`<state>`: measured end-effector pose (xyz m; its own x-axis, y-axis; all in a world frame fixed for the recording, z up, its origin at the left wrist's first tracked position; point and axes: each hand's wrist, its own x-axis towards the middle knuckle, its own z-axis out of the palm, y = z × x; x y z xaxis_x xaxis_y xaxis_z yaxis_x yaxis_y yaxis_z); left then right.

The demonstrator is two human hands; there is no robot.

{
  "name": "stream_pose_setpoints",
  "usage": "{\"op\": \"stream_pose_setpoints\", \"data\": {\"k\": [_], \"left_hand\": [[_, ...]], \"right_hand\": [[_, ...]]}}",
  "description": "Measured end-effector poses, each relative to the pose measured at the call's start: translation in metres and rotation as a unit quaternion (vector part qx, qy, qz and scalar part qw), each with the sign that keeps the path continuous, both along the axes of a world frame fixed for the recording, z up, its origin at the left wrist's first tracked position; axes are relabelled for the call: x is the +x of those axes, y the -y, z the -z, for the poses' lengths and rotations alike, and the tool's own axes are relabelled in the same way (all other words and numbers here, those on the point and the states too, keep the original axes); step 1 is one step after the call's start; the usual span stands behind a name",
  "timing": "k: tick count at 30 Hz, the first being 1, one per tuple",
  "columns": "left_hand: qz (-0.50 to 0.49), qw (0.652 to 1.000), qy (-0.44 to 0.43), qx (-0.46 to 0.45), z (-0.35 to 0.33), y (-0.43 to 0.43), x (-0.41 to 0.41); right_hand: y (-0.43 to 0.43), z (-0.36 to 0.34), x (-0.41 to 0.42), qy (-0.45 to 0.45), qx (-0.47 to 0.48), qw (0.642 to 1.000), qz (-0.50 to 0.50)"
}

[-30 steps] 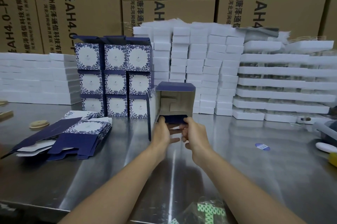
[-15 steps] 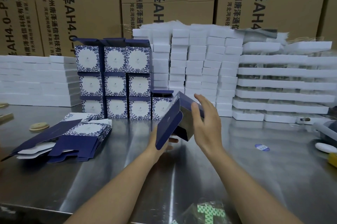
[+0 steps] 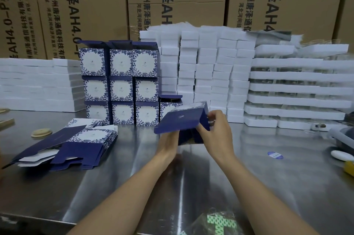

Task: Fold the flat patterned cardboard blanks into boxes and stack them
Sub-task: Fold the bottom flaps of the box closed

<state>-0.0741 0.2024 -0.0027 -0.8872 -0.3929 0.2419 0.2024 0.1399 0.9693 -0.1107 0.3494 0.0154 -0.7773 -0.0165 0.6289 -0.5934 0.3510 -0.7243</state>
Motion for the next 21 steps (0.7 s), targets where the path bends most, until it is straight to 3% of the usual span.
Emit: {"op": "stream_pose_setpoints", "data": {"k": [5,7,9,11,15,17,21], "left_hand": [[-0.01,0.987,-0.159,0.009,0.0,0.004,0.001],[-0.056,0.975,-0.213,-0.006,0.0,0.006,0.002],[-0.057,0.982,-0.178,0.028,-0.002,0.003,0.001],[-0.013,0.994,-0.086,0.063,-0.003,-0.002,0.003],[0.084,0.993,0.086,0.003,0.004,-0.01,0.003],[0.091,0.99,0.105,0.0,0.009,-0.014,-0.005],[0.082,0.987,0.084,0.112,0.01,-0.022,-0.013]], "right_hand": [[-0.009,0.003,-0.007,0.114,0.072,0.99,0.032],[-0.007,0.005,-0.011,0.176,0.017,0.984,-0.02],[-0.001,0.007,-0.013,0.257,-0.104,0.958,-0.074],[0.006,0.01,-0.011,0.325,-0.173,0.925,-0.089],[0.016,0.017,-0.005,0.365,-0.26,0.888,-0.102],[0.021,0.017,0.0,0.369,-0.279,0.879,-0.112],[0.03,0.016,0.01,0.377,-0.256,0.879,-0.142]]}}
